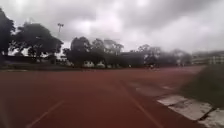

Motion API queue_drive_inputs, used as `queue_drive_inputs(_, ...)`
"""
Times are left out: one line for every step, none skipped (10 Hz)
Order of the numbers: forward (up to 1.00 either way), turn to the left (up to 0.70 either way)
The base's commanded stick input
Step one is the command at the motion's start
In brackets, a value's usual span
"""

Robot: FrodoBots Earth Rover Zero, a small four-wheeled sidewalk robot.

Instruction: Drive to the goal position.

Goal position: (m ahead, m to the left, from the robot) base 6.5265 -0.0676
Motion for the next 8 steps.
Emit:
queue_drive_inputs(0.50, 0.02)
queue_drive_inputs(0.50, 0.02)
queue_drive_inputs(0.50, 0.02)
queue_drive_inputs(0.50, 0.02)
queue_drive_inputs(0.50, 0.02)
queue_drive_inputs(0.50, 0.02)
queue_drive_inputs(0.50, 0.02)
queue_drive_inputs(0.50, 0.02)
